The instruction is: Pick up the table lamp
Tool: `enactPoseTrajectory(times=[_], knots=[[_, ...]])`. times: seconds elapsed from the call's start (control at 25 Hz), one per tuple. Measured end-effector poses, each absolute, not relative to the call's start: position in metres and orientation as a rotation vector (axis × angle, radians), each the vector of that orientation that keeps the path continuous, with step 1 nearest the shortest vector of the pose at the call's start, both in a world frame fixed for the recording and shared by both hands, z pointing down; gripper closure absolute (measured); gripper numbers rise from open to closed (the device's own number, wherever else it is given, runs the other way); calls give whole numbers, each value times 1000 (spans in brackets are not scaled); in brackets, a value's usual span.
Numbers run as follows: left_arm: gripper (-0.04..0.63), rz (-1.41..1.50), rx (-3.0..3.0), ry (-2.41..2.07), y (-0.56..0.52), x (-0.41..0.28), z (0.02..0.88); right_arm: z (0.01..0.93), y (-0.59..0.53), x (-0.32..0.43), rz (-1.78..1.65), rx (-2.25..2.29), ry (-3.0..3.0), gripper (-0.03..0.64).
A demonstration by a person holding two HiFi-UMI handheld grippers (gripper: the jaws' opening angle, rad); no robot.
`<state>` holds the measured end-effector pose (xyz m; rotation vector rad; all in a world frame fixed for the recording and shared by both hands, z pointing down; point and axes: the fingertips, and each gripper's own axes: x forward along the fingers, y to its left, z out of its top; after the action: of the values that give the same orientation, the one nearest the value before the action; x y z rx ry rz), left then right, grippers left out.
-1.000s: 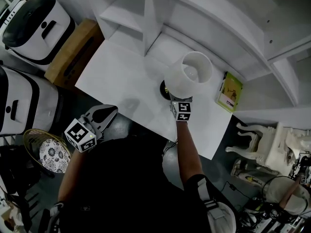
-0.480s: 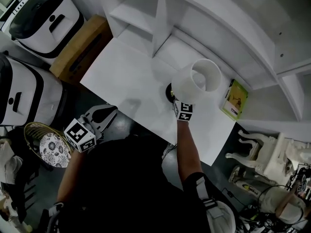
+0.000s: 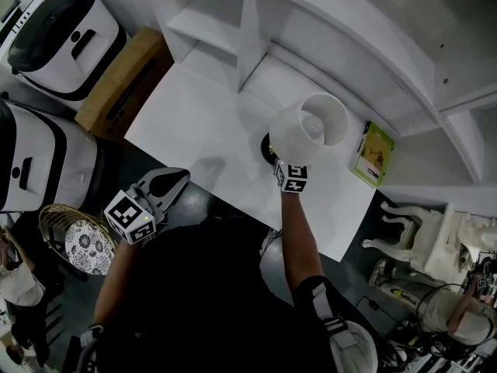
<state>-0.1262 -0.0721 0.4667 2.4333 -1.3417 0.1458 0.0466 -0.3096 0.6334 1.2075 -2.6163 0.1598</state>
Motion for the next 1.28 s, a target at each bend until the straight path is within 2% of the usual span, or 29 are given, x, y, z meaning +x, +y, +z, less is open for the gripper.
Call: enactPoseTrajectory(times=[0.84, 1.28], knots=[[584, 52, 2498, -1280, -82, -127, 460, 611, -262, 47, 208, 1194, -2607, 545], [584, 32, 2580, -1197, -97, -117, 451, 567, -240, 53, 195, 1198, -2615, 545]])
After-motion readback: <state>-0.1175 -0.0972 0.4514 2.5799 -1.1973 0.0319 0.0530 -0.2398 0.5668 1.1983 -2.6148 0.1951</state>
